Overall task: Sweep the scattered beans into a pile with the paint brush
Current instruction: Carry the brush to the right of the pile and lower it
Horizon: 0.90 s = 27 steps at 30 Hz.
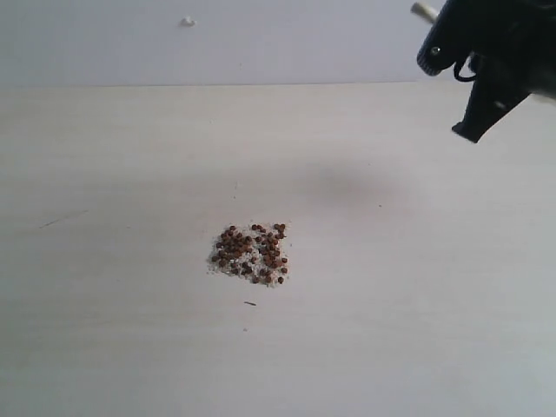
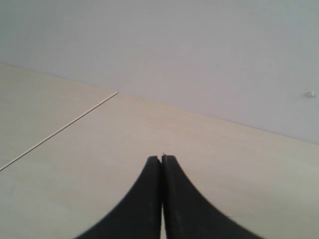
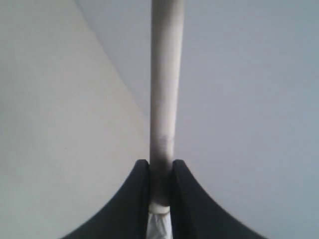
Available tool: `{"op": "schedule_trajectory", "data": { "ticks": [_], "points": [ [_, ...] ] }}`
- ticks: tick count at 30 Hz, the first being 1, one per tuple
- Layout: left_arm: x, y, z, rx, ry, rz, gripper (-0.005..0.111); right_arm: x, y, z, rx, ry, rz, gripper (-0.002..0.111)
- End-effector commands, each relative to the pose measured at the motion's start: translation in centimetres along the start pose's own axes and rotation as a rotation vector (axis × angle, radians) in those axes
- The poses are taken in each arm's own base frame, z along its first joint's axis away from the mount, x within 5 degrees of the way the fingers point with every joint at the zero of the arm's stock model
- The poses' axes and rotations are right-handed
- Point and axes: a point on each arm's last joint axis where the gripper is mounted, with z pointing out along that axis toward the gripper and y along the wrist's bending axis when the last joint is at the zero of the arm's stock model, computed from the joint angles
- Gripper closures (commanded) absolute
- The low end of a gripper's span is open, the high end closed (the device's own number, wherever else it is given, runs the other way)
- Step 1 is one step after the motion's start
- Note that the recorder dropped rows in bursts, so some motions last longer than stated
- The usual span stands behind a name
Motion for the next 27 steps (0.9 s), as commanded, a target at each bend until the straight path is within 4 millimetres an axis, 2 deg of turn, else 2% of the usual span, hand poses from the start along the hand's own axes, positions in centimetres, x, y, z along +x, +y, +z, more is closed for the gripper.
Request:
{"op": "schedule_trajectory", "data": {
  "ticks": [1, 6, 11, 14, 19, 23, 27],
  "points": [
    [0.0, 0.0, 0.0, -0.004, -0.005, -0.001, 0.107, -1.9, 2.9, -0.7, -0.348, -0.174, 0.234, 0.108],
    [0.0, 0.0, 0.0, -0.004, -0.005, -0.001, 0.107, -4.8, 3.3, -2.6, -0.669, -0.301, 0.690, 0.108],
    [0.0, 0.0, 0.0, -0.004, -0.005, -0.001, 0.107, -5.4, 3.1, -4.5, -0.861, -0.164, 1.112, 0.108],
    [0.0, 0.0, 0.0, -0.004, -0.005, -0.001, 0.107, -4.8, 3.3, -5.2, -0.877, -0.024, 1.183, 0.108],
    [0.0, 0.0, 0.0, -0.004, -0.005, -0.001, 0.107, -2.4, 5.1, -5.0, -0.849, 0.252, 1.136, 0.108],
    [0.0, 0.0, 0.0, -0.004, -0.005, -0.001, 0.107, -0.9, 7.0, -3.8, -0.830, 0.418, 1.178, 0.108],
    [0.0, 0.0, 0.0, -0.004, -0.005, -0.001, 0.107, -0.4, 8.4, -1.6, -0.809, 0.470, 1.257, 0.108]
  ]
}}
